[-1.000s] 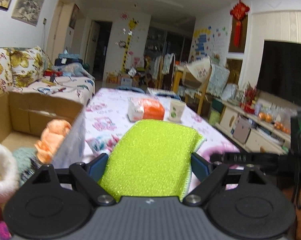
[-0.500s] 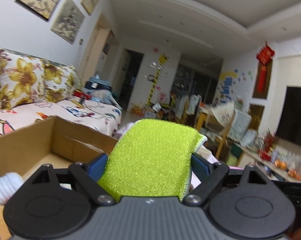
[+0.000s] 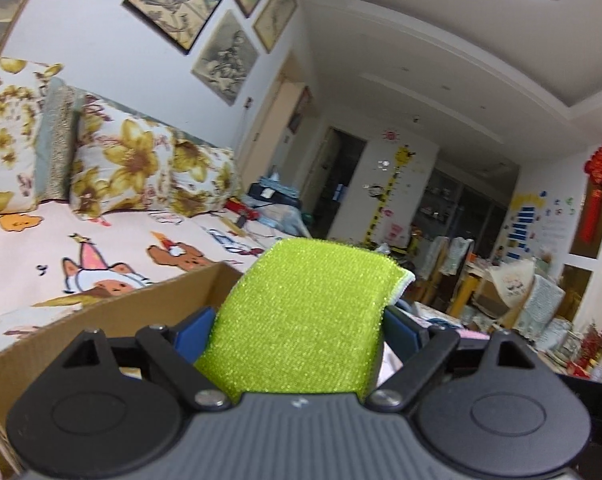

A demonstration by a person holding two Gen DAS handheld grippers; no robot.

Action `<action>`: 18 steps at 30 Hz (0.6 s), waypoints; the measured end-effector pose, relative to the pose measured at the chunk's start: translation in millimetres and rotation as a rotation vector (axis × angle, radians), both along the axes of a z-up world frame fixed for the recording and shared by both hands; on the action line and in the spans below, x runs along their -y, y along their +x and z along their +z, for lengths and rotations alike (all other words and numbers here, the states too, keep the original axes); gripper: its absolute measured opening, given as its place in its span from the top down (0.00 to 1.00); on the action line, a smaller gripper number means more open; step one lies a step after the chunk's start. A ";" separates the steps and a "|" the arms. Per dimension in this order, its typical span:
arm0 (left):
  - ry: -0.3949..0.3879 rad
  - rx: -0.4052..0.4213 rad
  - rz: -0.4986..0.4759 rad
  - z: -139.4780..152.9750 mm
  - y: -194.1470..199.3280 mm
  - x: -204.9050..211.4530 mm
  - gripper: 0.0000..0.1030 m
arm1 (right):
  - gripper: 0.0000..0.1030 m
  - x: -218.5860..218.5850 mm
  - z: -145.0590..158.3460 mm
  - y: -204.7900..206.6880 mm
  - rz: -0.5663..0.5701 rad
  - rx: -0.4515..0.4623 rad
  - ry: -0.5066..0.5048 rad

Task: Organize soft objects
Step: 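Carry sponge and pink slipper into cardboard box and release both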

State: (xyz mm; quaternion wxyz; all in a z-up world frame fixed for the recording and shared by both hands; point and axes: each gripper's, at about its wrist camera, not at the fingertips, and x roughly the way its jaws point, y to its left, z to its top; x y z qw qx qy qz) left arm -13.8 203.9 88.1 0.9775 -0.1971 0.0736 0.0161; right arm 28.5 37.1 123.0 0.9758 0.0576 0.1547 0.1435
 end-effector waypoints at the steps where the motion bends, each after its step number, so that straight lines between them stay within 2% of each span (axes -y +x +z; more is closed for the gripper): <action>1: -0.004 -0.007 0.007 -0.7 0.9 -3.0 0.14 | 0.35 -3.2 0.2 3.3 0.008 0.001 -0.006; 11: -0.093 -0.064 0.089 -5.5 4.1 -25.6 0.12 | 0.32 -33.0 -6.2 10.6 0.092 -0.016 -0.082; 15: -0.160 -0.095 0.100 -8.9 5.4 -32.1 0.10 | 0.20 -38.4 -11.8 9.6 0.141 -0.048 -0.094; 18: -0.172 -0.101 0.115 -9.4 4.0 -33.6 0.08 | 0.06 -39.6 -14.0 3.5 0.163 -0.051 -0.096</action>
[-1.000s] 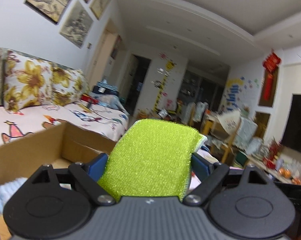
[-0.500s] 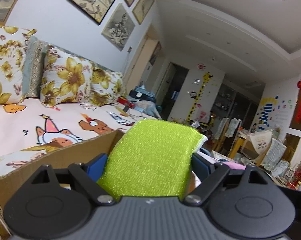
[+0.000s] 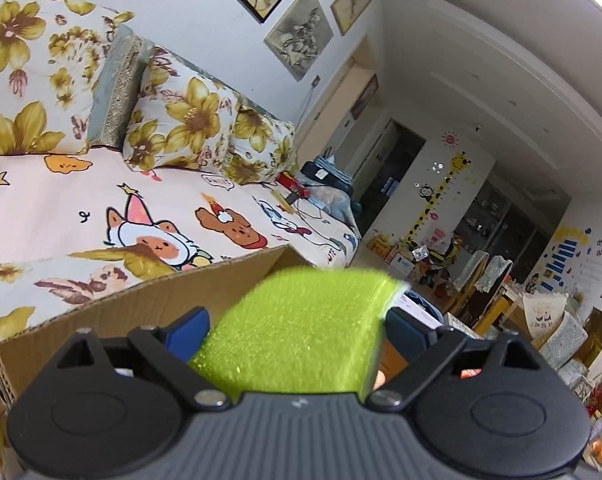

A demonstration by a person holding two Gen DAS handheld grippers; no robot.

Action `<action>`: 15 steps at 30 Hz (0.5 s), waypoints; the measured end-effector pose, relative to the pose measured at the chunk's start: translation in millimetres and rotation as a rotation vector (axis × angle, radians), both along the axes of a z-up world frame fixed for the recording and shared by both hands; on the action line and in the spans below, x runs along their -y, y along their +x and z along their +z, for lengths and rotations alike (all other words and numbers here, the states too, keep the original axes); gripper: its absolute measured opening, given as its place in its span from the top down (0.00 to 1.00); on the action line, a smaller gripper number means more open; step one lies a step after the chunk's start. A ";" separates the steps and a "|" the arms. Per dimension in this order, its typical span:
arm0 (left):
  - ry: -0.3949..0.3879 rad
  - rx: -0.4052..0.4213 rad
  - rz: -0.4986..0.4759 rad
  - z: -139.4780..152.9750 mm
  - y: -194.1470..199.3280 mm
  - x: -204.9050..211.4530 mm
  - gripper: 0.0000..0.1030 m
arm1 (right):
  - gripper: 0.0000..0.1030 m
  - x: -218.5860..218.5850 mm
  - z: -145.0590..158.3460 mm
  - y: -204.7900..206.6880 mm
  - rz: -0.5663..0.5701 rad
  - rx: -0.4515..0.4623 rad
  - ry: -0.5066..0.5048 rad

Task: Organize soft objects
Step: 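Carry sponge and pink slipper into cardboard box and release both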

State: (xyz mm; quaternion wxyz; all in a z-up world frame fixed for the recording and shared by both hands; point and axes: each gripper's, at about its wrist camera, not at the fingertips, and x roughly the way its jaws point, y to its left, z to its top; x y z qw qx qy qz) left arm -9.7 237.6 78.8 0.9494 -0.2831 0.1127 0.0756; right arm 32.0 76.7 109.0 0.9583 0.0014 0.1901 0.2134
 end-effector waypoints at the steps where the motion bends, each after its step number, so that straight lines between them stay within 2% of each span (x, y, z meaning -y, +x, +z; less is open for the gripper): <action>1: 0.001 0.002 0.002 1.1 0.3 0.7 0.08 | 0.03 1.6 1.3 -2.7 -0.001 0.003 0.000; 7: 0.049 0.026 0.001 5.0 -2.1 5.9 0.03 | 0.03 16.0 8.0 -14.3 -0.033 0.018 0.022; 15: 0.095 0.041 -0.014 7.9 -0.8 9.6 0.01 | 0.01 40.9 8.4 -24.0 -0.170 0.061 0.030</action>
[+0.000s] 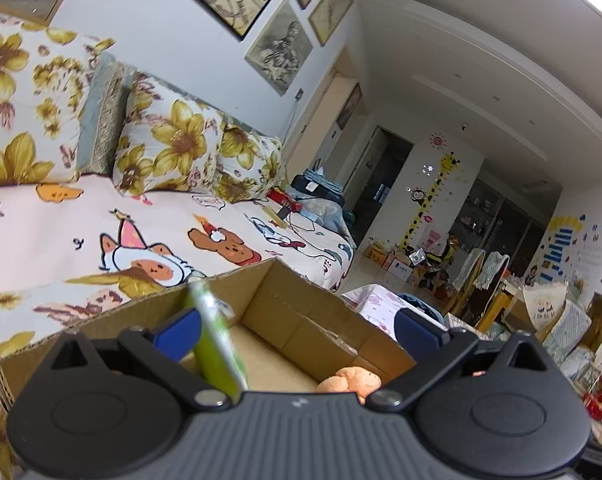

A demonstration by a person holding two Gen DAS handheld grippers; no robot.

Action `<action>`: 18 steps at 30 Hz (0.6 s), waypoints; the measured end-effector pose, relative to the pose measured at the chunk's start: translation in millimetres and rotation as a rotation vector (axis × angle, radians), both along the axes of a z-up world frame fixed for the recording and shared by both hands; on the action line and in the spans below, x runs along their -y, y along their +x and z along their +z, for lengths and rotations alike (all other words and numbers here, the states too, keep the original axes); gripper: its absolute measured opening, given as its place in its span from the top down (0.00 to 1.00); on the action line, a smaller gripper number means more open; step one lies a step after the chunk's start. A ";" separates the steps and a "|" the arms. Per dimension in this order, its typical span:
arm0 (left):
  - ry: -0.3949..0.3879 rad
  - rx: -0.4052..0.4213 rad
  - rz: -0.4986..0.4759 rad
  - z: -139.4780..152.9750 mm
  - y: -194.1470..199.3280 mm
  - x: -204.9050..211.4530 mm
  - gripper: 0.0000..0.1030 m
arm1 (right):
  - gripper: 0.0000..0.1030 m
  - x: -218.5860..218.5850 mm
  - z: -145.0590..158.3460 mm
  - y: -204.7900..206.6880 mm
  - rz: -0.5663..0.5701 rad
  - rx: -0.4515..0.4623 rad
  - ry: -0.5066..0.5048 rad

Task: Organize soft objects
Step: 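Carry sponge and pink slipper into cardboard box and release both, then move right tool to brown fuzzy slipper while left tool returns to table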

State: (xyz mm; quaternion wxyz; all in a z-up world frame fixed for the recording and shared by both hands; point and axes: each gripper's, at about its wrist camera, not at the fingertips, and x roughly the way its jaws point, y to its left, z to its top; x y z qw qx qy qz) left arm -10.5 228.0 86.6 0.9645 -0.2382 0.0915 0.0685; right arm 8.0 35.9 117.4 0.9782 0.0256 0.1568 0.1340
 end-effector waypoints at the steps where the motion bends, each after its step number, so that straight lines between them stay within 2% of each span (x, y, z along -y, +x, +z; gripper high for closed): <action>1: 0.012 0.003 -0.003 0.6 0.3 1.5 0.01 | 0.01 3.1 -0.9 -0.9 -0.015 0.002 0.003; 8: 0.125 0.028 -0.042 5.0 -2.0 18.7 0.01 | 0.00 14.9 -10.4 -6.1 -0.108 0.009 0.008; 18: 0.200 0.050 -0.100 6.7 -3.7 36.7 0.01 | 0.00 21.6 -16.8 -7.6 -0.171 -0.005 0.016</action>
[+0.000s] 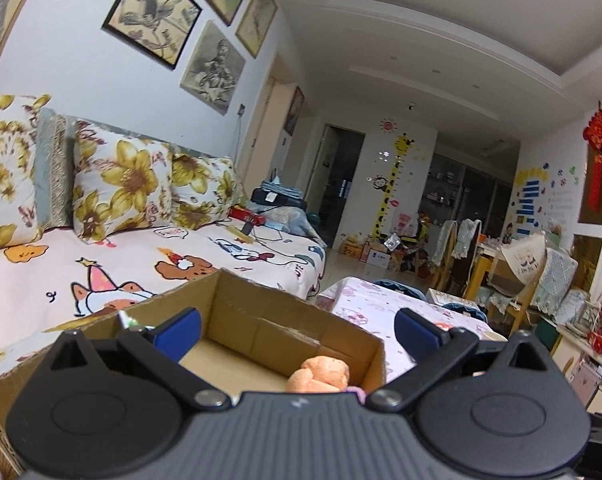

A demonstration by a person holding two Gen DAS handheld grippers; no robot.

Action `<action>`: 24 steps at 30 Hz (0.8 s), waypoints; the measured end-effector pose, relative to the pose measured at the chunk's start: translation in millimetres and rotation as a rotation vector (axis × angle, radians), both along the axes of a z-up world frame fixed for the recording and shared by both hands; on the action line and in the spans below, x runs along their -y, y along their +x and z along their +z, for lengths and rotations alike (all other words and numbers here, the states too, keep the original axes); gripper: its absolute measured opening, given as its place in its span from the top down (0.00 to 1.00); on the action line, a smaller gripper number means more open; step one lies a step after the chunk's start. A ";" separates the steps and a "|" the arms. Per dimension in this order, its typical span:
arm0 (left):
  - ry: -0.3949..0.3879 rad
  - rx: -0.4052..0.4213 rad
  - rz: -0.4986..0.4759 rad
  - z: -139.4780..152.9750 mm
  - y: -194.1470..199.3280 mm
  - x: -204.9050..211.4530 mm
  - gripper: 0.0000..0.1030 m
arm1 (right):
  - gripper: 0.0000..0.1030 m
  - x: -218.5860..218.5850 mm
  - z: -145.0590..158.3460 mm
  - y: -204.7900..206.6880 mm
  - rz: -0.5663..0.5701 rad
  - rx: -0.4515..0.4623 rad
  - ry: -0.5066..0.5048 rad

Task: Organize soft objects
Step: 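Move right tool to brown fuzzy slipper while left tool returns to table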

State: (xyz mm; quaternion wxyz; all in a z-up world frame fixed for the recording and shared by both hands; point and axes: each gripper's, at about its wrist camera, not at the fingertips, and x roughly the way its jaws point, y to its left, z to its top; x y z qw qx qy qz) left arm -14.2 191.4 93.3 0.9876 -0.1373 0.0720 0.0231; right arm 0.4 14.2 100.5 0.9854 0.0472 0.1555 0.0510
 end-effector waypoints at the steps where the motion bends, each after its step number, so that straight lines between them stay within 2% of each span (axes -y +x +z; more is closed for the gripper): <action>1: 0.005 0.002 -0.005 0.1 -0.3 1.9 0.01 | 0.00 -0.2 -0.5 -0.1 -0.004 0.002 -0.004; 16: 0.118 0.035 -0.078 -1.1 -4.5 33.2 0.01 | 0.00 17.2 -8.7 -2.1 -0.041 -0.004 -0.005; 24: 0.146 0.058 -0.099 -0.4 -6.5 43.2 0.01 | 0.00 30.8 -16.6 2.0 -0.078 -0.030 0.016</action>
